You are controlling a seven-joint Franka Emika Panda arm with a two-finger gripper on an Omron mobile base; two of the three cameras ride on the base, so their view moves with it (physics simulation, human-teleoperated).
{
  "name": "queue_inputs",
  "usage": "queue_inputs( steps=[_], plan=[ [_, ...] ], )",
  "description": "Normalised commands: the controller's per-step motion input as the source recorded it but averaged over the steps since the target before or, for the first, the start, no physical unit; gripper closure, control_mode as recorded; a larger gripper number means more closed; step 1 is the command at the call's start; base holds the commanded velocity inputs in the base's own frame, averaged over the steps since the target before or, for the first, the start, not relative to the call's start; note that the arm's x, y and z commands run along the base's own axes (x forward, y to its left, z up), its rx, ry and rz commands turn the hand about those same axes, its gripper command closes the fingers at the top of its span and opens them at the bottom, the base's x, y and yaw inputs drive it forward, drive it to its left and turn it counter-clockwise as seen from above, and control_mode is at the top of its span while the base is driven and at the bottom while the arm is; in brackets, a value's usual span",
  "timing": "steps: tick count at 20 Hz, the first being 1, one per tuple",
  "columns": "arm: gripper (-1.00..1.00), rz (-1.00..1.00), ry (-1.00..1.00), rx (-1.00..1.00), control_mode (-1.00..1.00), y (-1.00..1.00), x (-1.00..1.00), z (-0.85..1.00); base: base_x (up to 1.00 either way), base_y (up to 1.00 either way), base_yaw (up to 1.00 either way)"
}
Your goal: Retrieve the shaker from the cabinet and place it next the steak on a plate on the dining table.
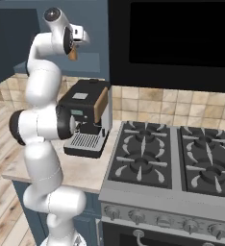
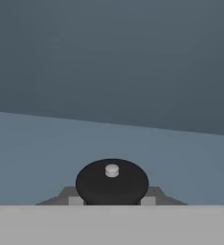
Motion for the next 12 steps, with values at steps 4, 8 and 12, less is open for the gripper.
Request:
queue_inputs(
  steps=[4,8,12],
  plan=[
    [1.00,0.00,0.00,0.00,-1.00,-0.19,-1.00,-0.16,0.00,0.00,0.00],
    [1.00,0.00,-0.02,0.00,-1.00,-0.18,-1.00,-0.21,0.00,0.00,0.00],
    [1.00,0.00,-0.13,0.00,-1.00,-0.26,-1.00,-0.15,0.00,0.00,0.00]
  ],
)
